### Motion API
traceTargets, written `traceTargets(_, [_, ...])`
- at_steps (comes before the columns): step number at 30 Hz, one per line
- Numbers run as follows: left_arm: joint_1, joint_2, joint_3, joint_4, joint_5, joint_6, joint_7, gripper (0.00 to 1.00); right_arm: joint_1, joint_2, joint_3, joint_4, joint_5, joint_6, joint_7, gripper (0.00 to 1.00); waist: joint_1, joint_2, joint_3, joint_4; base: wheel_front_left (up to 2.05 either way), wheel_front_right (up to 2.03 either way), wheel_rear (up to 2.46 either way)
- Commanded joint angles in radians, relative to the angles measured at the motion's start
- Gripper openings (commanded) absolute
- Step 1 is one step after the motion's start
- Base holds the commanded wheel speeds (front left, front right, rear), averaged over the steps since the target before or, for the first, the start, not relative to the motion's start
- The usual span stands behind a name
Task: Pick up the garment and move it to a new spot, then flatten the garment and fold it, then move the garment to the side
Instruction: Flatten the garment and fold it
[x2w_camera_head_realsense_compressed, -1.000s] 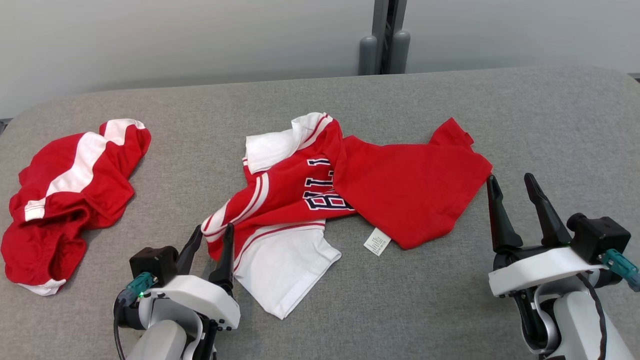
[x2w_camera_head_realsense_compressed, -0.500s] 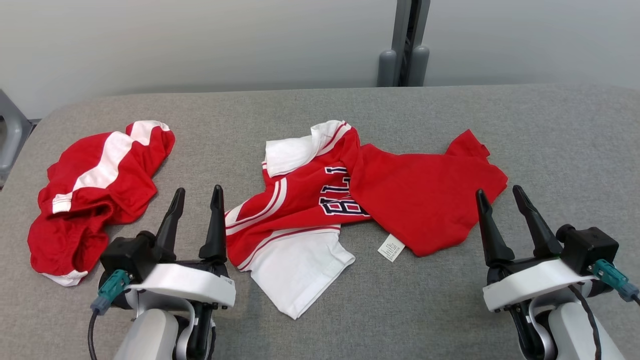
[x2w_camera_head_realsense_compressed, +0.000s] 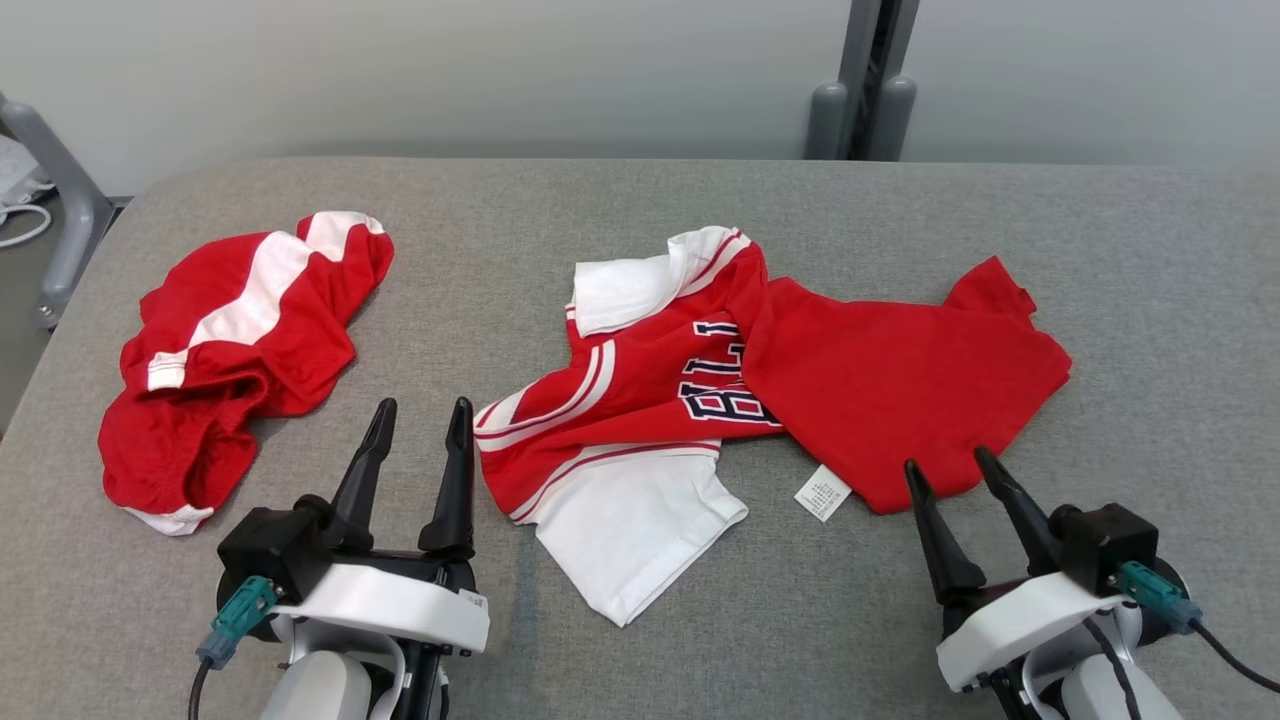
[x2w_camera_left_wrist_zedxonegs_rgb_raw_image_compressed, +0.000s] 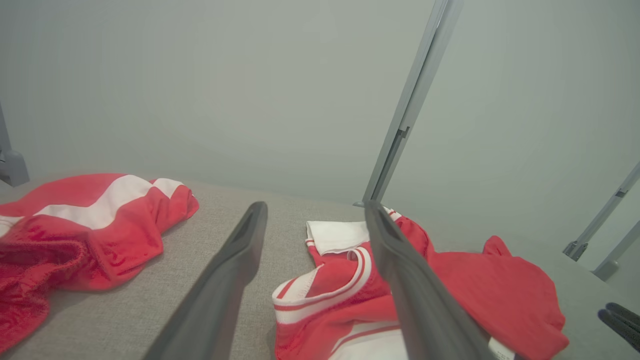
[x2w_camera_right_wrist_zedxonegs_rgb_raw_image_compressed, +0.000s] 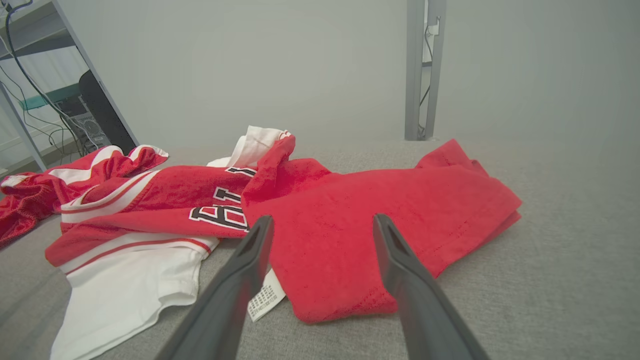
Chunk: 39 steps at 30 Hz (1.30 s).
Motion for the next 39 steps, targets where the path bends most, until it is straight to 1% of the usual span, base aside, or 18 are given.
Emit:
traceTargets(1, [-0.015, 0.002, -0.005, -0.003, -0.008, -0.001, -0.001, 1.0, -0.001, -0.008, 0.009, 0.027, -0.009, 0.0, -0.005, 1.0, 0.0, 0.0, 0.014, 0.018, 0.0, 0.0, 0.0])
traceTargets(3, [-0.017, 0.003, -0.01, -0.003, -0.011, 0.0, -0.001, 1.0, -0.006, -0.009, 0.014, 0.047, -0.015, 0.0, -0.004, 1.0, 0.0, 0.0, 0.019, 0.025, 0.0, 0.0, 0.0])
traceTargets(9, [-0.028, 0.002, -0.034, -0.006, -0.03, 0.012, -0.001, 1.0, -0.042, 0.002, 0.019, 0.18, -0.046, 0.0, -0.001, 1.0, 0.0, 0.0, 0.041, 0.07, 0.0, 0.0, 0.0])
traceTargets(14, [-0.035, 0.002, -0.039, -0.009, -0.034, 0.017, -0.001, 1.0, -0.085, 0.004, 0.0, 0.272, -0.059, 0.0, -0.002, 1.0, 0.0, 0.0, 0.055, 0.099, 0.0, 0.0, 0.0])
traceTargets(18, [-0.043, 0.002, -0.045, -0.009, -0.04, 0.015, -0.001, 1.0, -0.114, -0.004, -0.025, 0.352, -0.103, 0.0, 0.0, 1.0, 0.0, 0.0, 0.065, 0.12, 0.0, 0.0, 0.0])
traceTargets(21, [-0.043, 0.002, -0.049, -0.009, -0.043, 0.016, -0.001, 1.0, -0.126, 0.004, -0.045, 0.402, -0.126, 0.0, 0.003, 1.0, 0.0, 0.0, 0.069, 0.129, 0.0, 0.0, 0.0])
traceTargets(22, [-0.042, 0.002, -0.05, -0.01, -0.043, 0.017, -0.001, 1.0, -0.13, 0.006, -0.049, 0.413, -0.132, 0.0, 0.003, 0.64, 0.0, 0.0, 0.069, 0.13, 0.0, 0.0, 0.0])
traceTargets(23, [-0.041, 0.002, -0.05, -0.01, -0.044, 0.018, -0.001, 1.0, -0.134, 0.008, -0.052, 0.419, -0.136, 0.0, 0.003, 0.33, 0.0, 0.0, 0.069, 0.131, 0.0, 0.0, 0.0])
traceTargets(24, [-0.039, 0.002, -0.05, -0.01, -0.043, 0.018, -0.001, 1.0, -0.137, 0.011, -0.055, 0.423, -0.139, 0.0, 0.002, 0.0, 0.0, 0.0, 0.069, 0.131, 0.0, 0.0, 0.0])
traceTargets(27, [-0.023, 0.002, -0.045, -0.006, -0.04, 0.021, -0.001, 1.0, -0.147, 0.016, -0.066, 0.403, -0.145, 0.0, -0.002, 0.0, 0.0, 0.0, 0.056, 0.123, 0.0, 0.0, 0.0])
traceTargets(32, [-0.01, 0.002, -0.045, 0.001, -0.045, 0.021, -0.001, 1.0, -0.127, 0.016, -0.058, 0.272, -0.121, 0.0, -0.004, 0.0, 0.0, 0.0, 0.031, 0.097, 0.0, 0.0, 0.0])
traceTargets(36, [0.0, 0.002, -0.047, 0.004, -0.045, 0.018, -0.001, 1.0, -0.125, -0.017, -0.026, 0.159, -0.091, 0.0, -0.002, 0.0, 0.0, 0.0, 0.011, 0.07, 0.0, 0.0, 0.0])
traceTargets(39, [-0.006, 0.002, -0.058, 0.002, -0.051, 0.018, -0.001, 1.0, -0.165, -0.069, -0.02, 0.072, -0.079, 0.0, 0.037, 0.0, 0.0, 0.0, 0.01, 0.063, 0.0, 0.0, 0.0])
